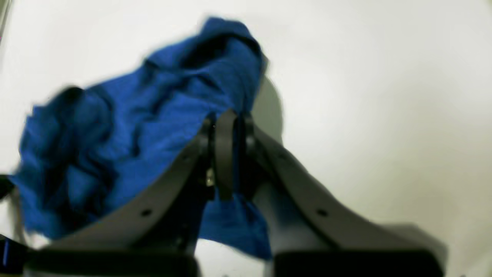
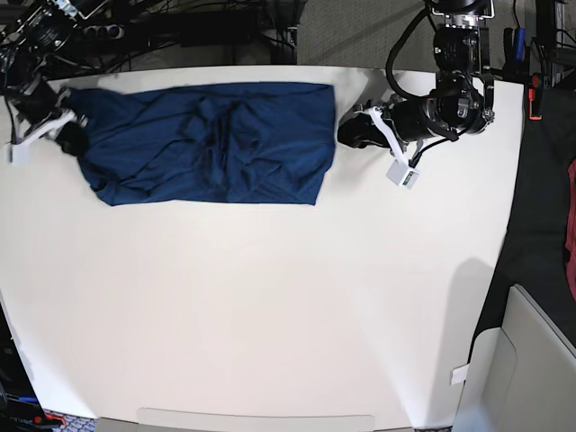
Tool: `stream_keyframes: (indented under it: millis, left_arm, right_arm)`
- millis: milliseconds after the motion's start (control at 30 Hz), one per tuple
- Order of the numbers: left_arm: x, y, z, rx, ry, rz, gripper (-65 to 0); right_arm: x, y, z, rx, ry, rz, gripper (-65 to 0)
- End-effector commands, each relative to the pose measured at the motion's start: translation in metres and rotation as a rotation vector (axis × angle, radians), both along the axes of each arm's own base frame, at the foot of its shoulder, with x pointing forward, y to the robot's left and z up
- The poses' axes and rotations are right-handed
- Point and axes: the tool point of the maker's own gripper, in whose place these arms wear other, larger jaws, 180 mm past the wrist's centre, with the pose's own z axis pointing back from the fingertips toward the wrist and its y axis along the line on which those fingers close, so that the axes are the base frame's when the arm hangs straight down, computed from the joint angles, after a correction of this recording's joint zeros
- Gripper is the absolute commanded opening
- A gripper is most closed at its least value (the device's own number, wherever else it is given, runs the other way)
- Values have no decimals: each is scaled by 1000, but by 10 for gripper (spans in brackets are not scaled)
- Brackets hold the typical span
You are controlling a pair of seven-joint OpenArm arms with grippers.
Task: Fold the T-shirt properly
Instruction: 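Grasp the opposite end of the blue shirt with the right gripper, then fold the held end with the right gripper toward the left gripper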
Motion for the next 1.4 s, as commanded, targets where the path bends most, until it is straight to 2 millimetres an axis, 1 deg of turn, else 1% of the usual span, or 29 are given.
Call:
stream_keyframes:
  millis: [0, 100, 167, 233, 300, 333, 467, 500, 600, 633, 700, 767, 867, 933, 1000, 1200, 1267, 1367]
  left_arm:
    - [7, -3, 11, -19, -42, -5, -568]
    - [3, -5, 9, -26, -31, -5, -568]
    - [-1, -8, 7, -36, -20, -2, -568]
    - [-2, -8, 6, -33, -17, -2, -568]
    - [-2, -8, 5, -35, -16, 2, -568]
    - [-3, -8, 5, -33, -14, 2, -568]
    - [-2, -7, 5, -33, -16, 6, -568]
    - [-2, -6, 5, -31, -16, 5, -568]
    - [-2, -7, 5, -33, -16, 3, -568]
    - [-3, -7, 5, -33, -15, 4, -568]
    - [-2, -8, 5, -34, -15, 4, -568]
    - [-2, -8, 5, -34, -15, 4, -569]
    - [-2, -7, 5, -34, -15, 7, -570]
    - [-6, -6, 2, -33, -5, 10, -571]
    - [-9, -6, 1, -34, 2, 10, -571]
    - [-9, -5, 0, -32, 3, 11, -571]
    - [-9, -5, 0, -30, 3, 11, -571]
    - [-9, -5, 0, -30, 3, 11, -571]
  right_arm:
    - [17, -2, 17, 5, -74, 0, -648]
    - [33, 0, 18, 42, -97, 2, -648]
    - [39, 1, 20, 59, -109, 4, -648]
    - [44, 10, 23, 78, -129, 28, -648]
    - [50, 33, 28, 128, -163, 92, -648]
    - [53, 47, 29, 162, -176, 125, -648]
    - [53, 107, 29, 281, -205, 244, -648]
    - [52, 123, 29, 302, -208, 269, -648]
    - [50, 161, 34, 334, -211, 346, -648]
    - [49, 177, 36, 351, -214, 377, -648]
    - [42, 203, 38, 369, -209, 430, -648]
    - [34, 231, 44, 388, -214, 499, -648]
    - [23, 263, 53, 418, -228, 563, -648]
    - [16, 275, 54, 421, -222, 602, -647]
    - [16, 277, 54, 417, -220, 609, -647]
    - [16, 279, 54, 418, -220, 617, -647]
    - [20, 282, 58, 413, -230, 630, -647]
    - [23, 301, 62, 383, -230, 706, -647]
